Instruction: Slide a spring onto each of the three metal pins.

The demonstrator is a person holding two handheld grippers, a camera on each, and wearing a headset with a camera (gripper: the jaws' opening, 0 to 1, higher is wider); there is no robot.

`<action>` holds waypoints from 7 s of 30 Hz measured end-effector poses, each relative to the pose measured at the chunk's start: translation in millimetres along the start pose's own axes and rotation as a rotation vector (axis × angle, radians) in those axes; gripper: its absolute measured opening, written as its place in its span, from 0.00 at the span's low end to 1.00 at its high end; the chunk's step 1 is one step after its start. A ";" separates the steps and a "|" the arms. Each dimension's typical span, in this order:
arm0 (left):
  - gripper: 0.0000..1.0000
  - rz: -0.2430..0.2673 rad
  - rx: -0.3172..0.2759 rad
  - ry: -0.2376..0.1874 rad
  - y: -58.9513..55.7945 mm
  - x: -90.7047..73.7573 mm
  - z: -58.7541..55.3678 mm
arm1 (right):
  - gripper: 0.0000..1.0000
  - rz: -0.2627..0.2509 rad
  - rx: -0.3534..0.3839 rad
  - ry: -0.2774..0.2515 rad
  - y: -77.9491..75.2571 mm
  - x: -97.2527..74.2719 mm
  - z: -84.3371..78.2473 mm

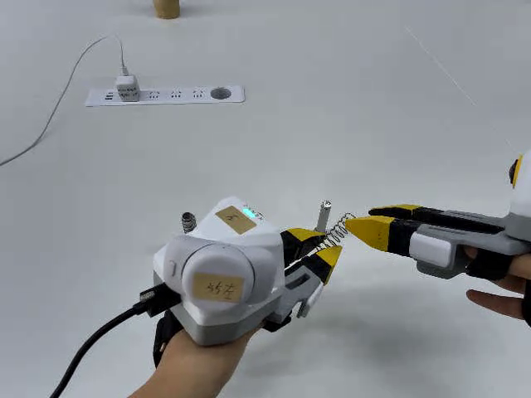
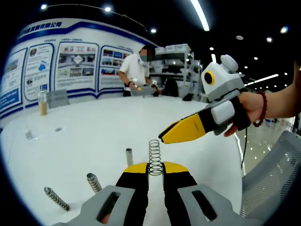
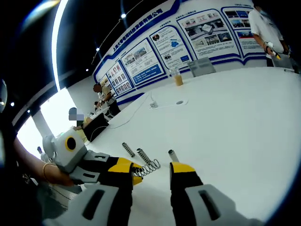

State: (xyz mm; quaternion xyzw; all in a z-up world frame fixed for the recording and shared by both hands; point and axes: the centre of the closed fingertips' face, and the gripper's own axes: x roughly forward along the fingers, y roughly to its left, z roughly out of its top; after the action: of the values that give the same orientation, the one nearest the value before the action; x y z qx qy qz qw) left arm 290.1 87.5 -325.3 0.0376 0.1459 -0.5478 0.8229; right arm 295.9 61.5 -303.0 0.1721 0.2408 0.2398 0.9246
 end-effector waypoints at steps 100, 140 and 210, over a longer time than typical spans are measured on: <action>0.72 0.287 0.000 0.109 71.6 -105.9 -26.2 | 0.12 -0.148 -0.399 -0.017 -22.9 53.3 32.0; 0.83 0.351 -0.059 0.129 87.3 -115.0 -42.3 | 0.12 -0.212 -0.378 0.089 -42.5 72.5 -12.4; 0.85 0.371 -0.076 0.196 84.6 -145.9 -34.5 | 0.73 -0.138 -0.302 0.176 14.0 16.7 -30.2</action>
State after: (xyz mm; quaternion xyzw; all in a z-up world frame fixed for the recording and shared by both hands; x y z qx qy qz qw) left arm 308.3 258.7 -325.5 0.0859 0.2366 -0.3748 0.8923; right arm 287.8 87.9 -328.0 -0.0073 0.2935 0.2232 0.9295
